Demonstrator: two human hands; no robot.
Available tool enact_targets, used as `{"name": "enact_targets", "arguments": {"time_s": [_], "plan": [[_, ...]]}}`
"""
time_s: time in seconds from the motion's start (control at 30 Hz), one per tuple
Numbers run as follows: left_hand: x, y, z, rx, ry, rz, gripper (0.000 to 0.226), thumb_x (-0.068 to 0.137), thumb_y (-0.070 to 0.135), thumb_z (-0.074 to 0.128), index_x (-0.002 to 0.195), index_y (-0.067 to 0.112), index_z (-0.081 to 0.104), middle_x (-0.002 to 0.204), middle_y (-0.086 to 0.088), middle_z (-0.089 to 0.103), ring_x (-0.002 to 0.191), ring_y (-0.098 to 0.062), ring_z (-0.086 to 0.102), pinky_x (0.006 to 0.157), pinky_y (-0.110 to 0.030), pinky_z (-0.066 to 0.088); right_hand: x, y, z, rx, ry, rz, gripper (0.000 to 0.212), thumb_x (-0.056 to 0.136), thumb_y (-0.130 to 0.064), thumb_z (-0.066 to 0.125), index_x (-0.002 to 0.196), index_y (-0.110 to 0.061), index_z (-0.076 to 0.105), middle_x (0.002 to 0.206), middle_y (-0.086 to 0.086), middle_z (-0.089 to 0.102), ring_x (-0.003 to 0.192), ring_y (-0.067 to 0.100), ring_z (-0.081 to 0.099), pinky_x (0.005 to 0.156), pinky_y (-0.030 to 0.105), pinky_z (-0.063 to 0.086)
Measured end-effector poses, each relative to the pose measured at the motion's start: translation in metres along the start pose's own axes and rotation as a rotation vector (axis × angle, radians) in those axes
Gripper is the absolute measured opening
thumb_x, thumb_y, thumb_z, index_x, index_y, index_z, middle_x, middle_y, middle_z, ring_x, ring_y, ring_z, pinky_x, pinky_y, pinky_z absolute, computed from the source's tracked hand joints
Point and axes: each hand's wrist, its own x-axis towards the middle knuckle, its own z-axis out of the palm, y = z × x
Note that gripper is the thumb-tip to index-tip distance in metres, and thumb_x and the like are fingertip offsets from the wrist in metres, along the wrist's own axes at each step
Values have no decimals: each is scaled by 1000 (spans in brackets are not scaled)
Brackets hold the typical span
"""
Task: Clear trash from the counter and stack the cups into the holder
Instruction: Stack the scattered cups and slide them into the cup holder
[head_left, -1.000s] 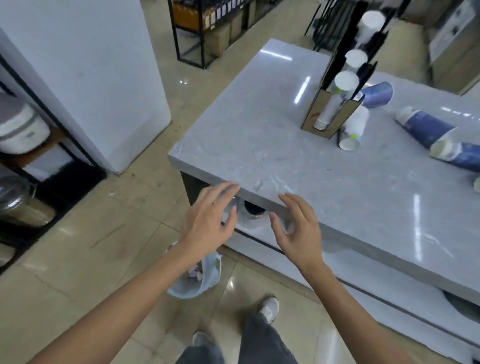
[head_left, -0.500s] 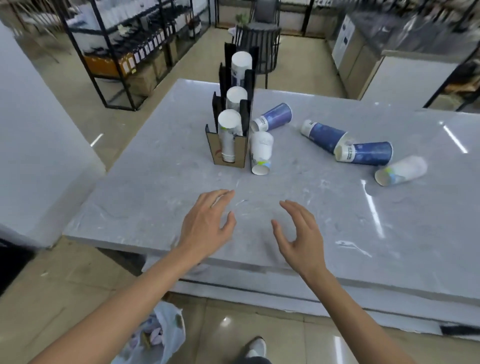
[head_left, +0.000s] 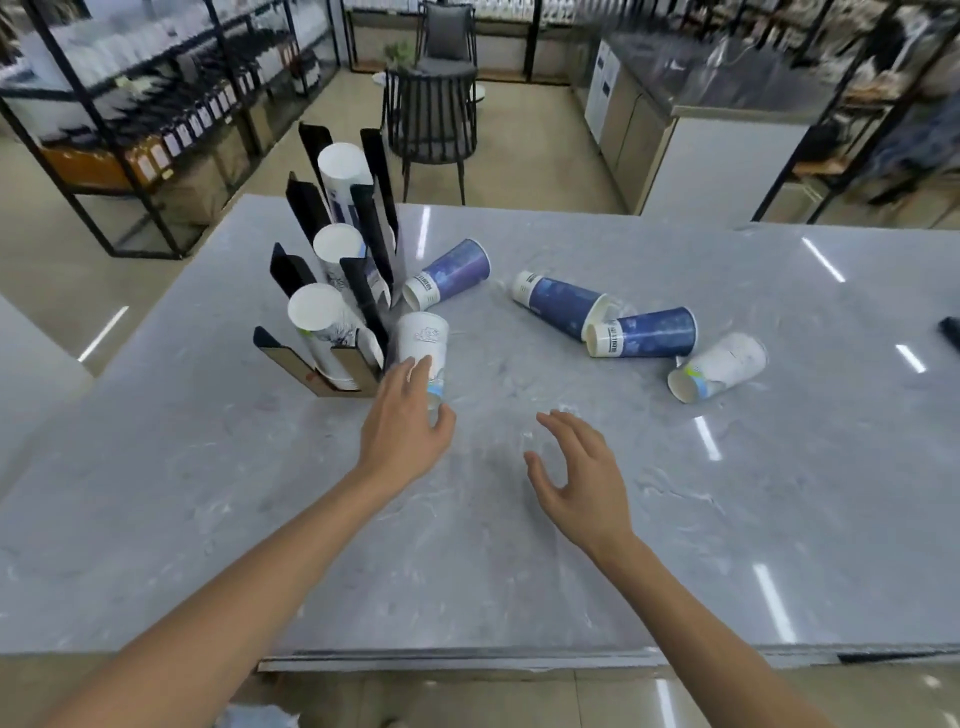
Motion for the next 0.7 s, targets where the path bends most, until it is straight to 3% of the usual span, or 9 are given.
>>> {"name": "enact_targets", "arguments": {"time_s": [0.23,0.4,0.57,0.7], "plan": [[42,-10,26,226,-106,0,77,85,26,62,148,-3,30,148,-32,31,137,-51,27,117,-53,26,34,50,-18,-137,2,87,45,90,-31,71,133,-20,62,138,1,60,128,24,56,99,44,50],[64,-4,39,285,-74,7,85,80,26,69,147,-10,31,147,-38,34,138,-53,29,119,-54,23,54,81,-35,-233,-3,163,46,91,-32,70,134,-18,60,140,4,59,125,27,57,99,45,50],[84,1,47,305,-72,-38,91,76,28,73,146,-9,28,148,-30,39,138,-49,31,108,-56,35,70,114,-58,-320,4,153,47,89,-34,71,131,-15,61,134,6,61,121,27,58,92,44,54],[92,4,53,266,-57,-125,89,72,23,76,144,-2,30,144,-23,41,125,-47,39,87,-58,49,84,151,-87,-389,-52,139,49,88,-39,69,132,-20,59,138,4,58,122,26,57,90,44,53]]}}
